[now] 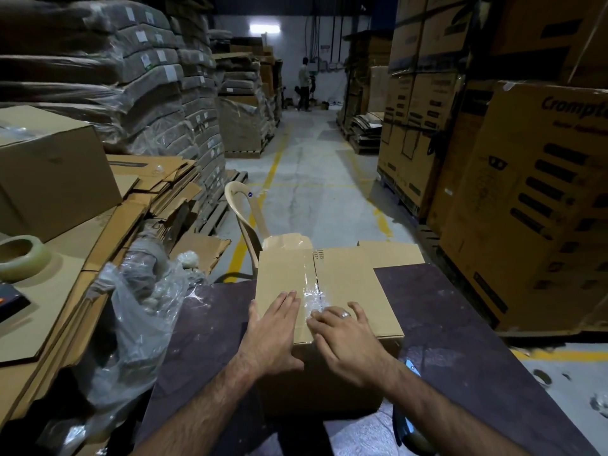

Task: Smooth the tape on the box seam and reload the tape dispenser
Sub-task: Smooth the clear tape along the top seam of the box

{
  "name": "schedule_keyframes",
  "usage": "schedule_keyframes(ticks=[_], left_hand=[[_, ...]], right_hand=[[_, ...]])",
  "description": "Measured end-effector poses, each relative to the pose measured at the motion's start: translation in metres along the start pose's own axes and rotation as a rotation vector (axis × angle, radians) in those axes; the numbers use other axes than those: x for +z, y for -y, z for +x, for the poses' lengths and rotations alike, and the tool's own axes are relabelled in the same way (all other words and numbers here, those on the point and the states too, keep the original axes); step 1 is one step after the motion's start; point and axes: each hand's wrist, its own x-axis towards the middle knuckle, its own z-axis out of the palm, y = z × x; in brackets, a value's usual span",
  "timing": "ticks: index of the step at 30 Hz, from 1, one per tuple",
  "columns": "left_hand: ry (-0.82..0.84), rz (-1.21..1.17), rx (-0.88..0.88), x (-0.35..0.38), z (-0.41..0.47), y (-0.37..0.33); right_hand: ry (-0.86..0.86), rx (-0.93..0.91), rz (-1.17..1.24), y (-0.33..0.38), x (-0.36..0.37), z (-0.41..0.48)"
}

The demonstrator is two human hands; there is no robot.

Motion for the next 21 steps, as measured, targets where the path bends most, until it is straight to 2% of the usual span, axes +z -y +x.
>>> schedule_keyframes(ticks=[3, 6, 11, 16, 21], left_hand=[[-0.007, -0.003, 0.009, -0.001, 0.0, -0.001], [-0.007, 0.003, 0.009, 0.0, -0.001, -0.001], [-0.011, 0.002, 0.005, 0.0, -0.001, 0.001], [-0.019, -0.006, 0.003, 0.0, -0.001, -0.001], [-0.005, -0.002, 0.003, -0.001, -0.002, -0.001]], right_hand=[[-0.034, -0.031, 0.04, 0.001, 0.004, -0.014], [-0.1, -0.045, -0.02, -0.002, 0.007, -0.024], [-0.064, -0.027, -0.034, 0.002, 0.003, 0.003], [-0.104, -0.036, -0.002, 0.005, 0.01, -0.028], [-0.077, -0.009, -0.01, 0.003, 0.005, -0.006]])
